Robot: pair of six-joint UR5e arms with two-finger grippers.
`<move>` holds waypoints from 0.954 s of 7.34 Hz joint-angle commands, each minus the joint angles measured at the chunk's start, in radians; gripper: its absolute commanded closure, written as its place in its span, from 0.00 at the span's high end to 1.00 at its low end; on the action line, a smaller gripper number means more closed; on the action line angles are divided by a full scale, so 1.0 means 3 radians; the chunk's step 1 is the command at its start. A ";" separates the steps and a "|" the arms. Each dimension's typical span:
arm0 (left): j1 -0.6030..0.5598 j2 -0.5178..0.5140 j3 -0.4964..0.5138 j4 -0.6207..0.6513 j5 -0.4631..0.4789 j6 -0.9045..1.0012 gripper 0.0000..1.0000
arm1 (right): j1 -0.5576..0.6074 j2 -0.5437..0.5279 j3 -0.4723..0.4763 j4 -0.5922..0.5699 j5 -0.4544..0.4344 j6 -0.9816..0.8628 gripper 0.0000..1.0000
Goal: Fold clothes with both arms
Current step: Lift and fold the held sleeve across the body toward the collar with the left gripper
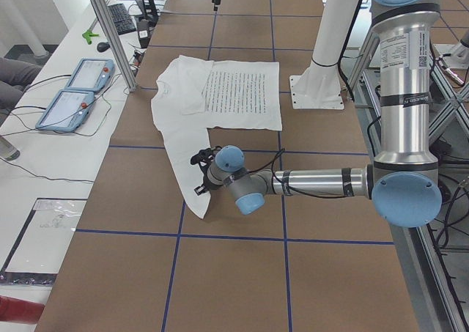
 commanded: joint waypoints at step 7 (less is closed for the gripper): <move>0.0065 -0.1548 -0.0928 0.1901 -0.0039 -0.1544 0.00 | 0.0000 -0.0016 -0.0033 -0.0010 0.0012 0.0015 1.00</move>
